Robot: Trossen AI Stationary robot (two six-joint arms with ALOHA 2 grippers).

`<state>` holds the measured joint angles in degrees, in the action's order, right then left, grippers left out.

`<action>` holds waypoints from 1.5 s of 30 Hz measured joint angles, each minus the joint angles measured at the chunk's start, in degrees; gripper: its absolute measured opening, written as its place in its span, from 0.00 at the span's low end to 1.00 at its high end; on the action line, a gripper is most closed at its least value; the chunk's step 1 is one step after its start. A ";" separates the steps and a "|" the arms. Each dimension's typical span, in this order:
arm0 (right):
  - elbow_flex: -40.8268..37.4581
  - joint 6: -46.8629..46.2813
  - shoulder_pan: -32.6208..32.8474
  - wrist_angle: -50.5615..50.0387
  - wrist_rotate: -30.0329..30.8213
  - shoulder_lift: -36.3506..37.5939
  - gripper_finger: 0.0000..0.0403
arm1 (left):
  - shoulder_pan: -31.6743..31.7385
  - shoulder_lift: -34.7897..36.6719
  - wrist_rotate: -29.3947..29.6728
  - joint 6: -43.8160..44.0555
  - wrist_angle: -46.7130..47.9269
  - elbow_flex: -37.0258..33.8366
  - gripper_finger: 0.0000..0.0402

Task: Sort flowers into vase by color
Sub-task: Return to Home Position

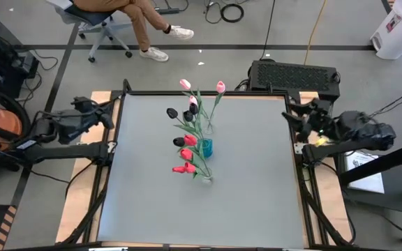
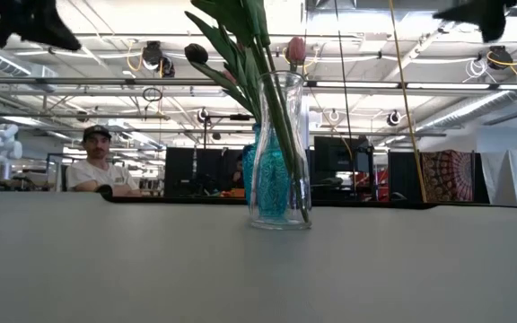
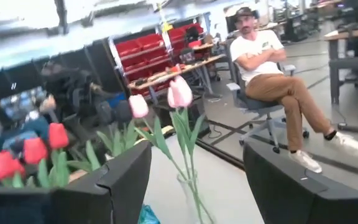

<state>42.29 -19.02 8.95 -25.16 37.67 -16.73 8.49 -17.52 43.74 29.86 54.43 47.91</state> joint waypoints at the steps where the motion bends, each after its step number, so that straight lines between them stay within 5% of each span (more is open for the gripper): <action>1: -2.87 -0.74 0.01 2.39 0.84 1.10 0.61 | 0.00 0.55 0.11 0.87 0.11 -1.22 0.14; 7: -15.65 -5.85 0.00 13.32 4.35 4.85 0.61 | 0.00 2.23 2.15 3.99 0.04 -6.18 0.14; 15: -21.85 -8.55 0.02 12.99 4.21 5.05 0.61 | 0.00 2.34 4.90 7.68 0.04 -10.73 0.14; 45: -22.54 -5.39 0.02 12.95 4.09 5.05 0.61 | 0.00 2.34 4.29 8.86 -1.57 -15.12 0.14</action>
<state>19.75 -24.40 8.97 -12.21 41.76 -11.68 8.49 -15.18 48.03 38.72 52.86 32.80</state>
